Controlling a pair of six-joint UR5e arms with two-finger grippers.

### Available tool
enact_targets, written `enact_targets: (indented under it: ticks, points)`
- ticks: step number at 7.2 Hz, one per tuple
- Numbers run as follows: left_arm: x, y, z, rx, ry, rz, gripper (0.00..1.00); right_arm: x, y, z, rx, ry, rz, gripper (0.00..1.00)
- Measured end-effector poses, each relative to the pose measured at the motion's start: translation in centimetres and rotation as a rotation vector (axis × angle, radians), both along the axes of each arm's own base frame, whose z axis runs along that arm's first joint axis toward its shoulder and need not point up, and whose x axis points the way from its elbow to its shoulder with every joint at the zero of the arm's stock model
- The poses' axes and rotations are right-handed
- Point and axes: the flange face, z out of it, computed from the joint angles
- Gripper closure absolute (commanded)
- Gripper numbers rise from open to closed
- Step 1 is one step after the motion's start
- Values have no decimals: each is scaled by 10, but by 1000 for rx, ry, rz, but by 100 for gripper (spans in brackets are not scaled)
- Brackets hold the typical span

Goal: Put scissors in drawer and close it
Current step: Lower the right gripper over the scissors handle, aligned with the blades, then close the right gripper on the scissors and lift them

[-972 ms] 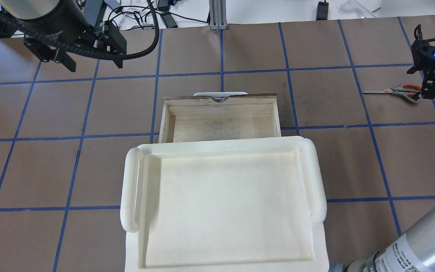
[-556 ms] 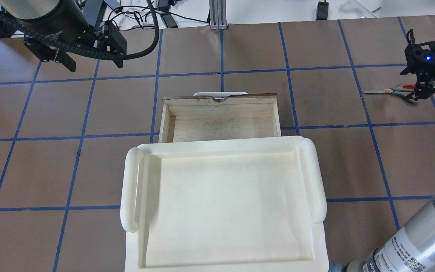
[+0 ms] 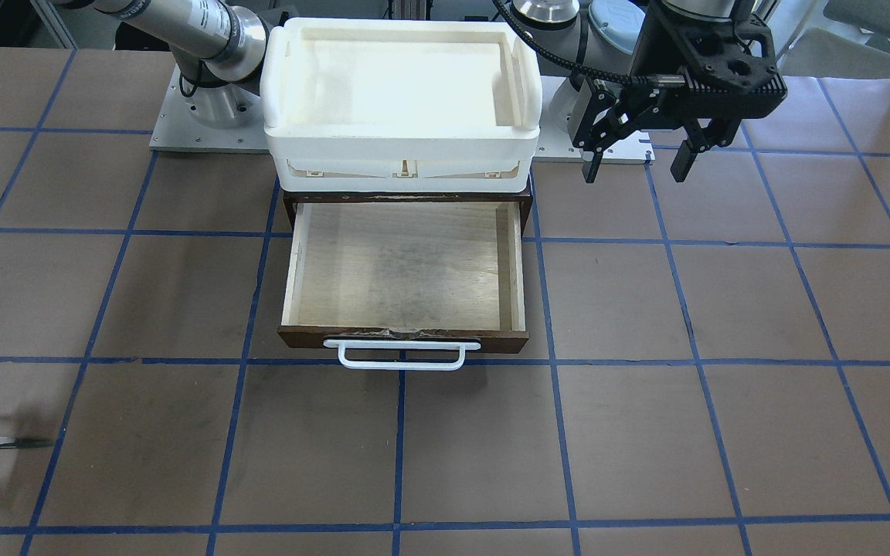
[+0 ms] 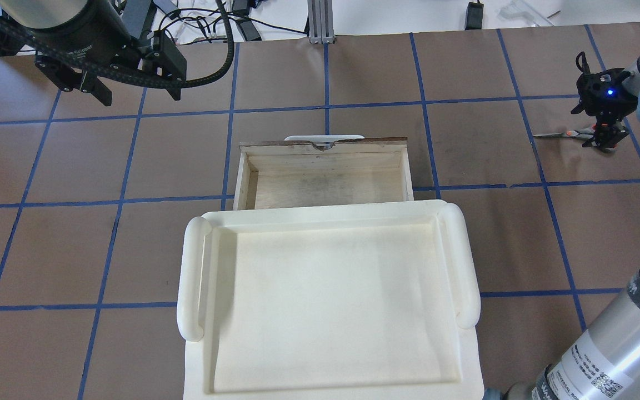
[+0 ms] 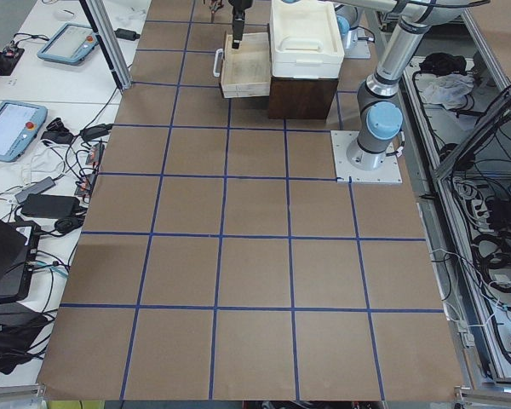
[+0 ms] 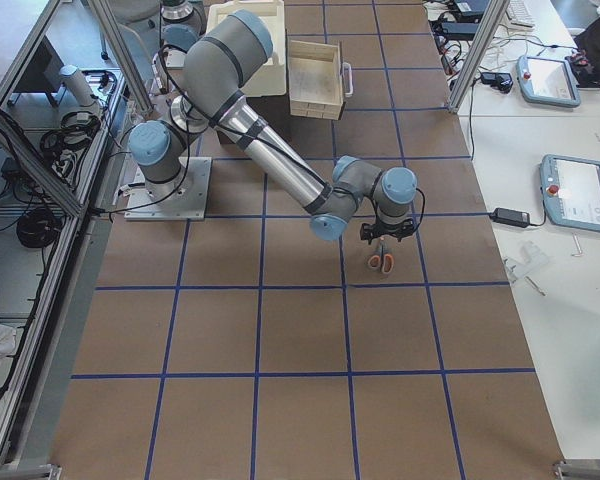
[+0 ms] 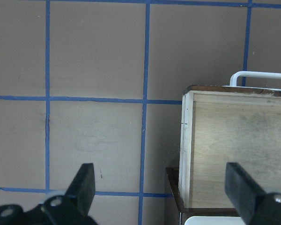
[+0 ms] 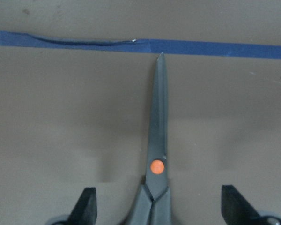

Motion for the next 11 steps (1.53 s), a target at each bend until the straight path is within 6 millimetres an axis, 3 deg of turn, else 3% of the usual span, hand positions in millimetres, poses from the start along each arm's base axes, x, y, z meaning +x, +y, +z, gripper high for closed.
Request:
enact_targets:
  ticks: [3,11]
  points:
    - [0,0,0,0,-1,0,0,0,-1,-12,17,3,2,6]
    - [0,0,0,0,0,1,0,-7,2,-11,51,57,2,16]
